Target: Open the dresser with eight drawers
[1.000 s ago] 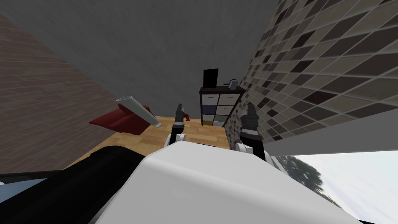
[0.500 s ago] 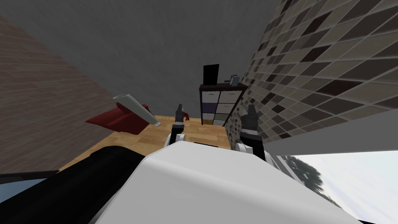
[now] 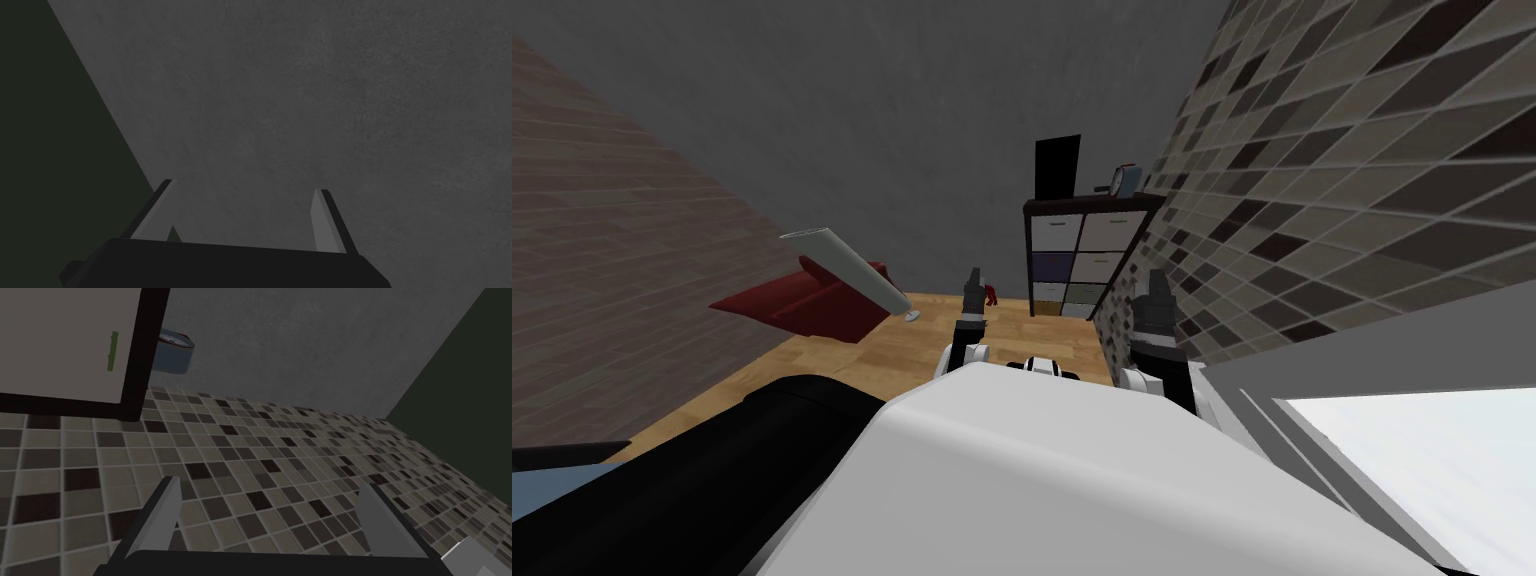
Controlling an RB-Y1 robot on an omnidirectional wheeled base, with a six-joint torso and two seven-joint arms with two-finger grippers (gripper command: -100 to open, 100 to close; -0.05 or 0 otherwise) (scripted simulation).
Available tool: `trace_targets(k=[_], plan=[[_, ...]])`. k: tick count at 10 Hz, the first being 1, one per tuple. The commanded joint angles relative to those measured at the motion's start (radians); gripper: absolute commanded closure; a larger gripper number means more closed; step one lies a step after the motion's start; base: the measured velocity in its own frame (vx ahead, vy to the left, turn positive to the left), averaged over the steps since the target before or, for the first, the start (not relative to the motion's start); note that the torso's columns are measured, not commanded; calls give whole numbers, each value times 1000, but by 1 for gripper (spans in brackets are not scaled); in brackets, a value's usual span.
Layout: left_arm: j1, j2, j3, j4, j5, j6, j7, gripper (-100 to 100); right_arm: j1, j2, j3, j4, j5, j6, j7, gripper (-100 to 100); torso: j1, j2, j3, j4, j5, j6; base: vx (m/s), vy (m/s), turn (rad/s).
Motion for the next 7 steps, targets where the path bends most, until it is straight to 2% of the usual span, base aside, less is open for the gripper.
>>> trace_targets(k=[1,7], plan=[[0,0,0,0,0,0,0,0,2,-58,-12,1,21,3,21,-100,0,9,-20,10,0,0,43,34,-6],[0,0,0,0,0,0,0,0,10,-162,-64,-4,121,19,117,-100,0,13,-25,14,0,0,90,60,-10]])
